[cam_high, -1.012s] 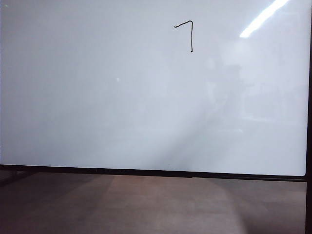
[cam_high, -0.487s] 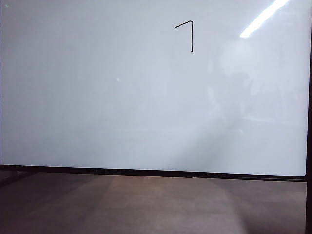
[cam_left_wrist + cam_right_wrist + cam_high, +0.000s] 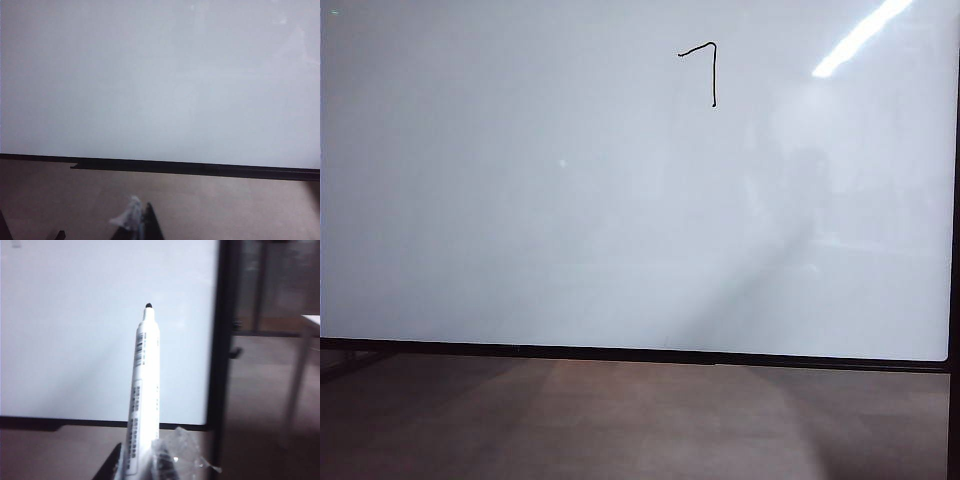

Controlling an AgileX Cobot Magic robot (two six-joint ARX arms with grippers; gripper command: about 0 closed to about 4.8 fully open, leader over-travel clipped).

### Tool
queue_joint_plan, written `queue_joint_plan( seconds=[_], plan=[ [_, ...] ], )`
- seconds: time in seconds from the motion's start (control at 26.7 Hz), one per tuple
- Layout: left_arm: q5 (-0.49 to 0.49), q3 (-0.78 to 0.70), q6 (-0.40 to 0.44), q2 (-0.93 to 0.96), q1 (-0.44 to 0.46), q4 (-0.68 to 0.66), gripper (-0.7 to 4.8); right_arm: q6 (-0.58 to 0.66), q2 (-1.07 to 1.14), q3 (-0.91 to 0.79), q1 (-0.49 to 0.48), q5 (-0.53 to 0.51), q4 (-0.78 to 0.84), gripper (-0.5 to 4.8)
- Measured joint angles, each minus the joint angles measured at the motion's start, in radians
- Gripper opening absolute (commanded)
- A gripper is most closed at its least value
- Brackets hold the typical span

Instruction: Reach to the right to find the marker pen, pick it up, and write the number 7 on the whiteboard.

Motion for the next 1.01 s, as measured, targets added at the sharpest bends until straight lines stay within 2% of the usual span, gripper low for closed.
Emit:
queue_joint_plan(
  seconds=[0.11, 1.01],
  plan=[
    [0.0, 0.0, 0.0, 0.0, 0.0, 0.0, -0.05, 0.0, 0.0, 0.0, 0.0, -0.031, 0.0, 0.02],
    [0.0, 0.0, 0.0, 0.0, 0.0, 0.0, -0.05, 0.0, 0.0, 0.0, -0.026, -0.036, 0.0, 0.03]
  ],
)
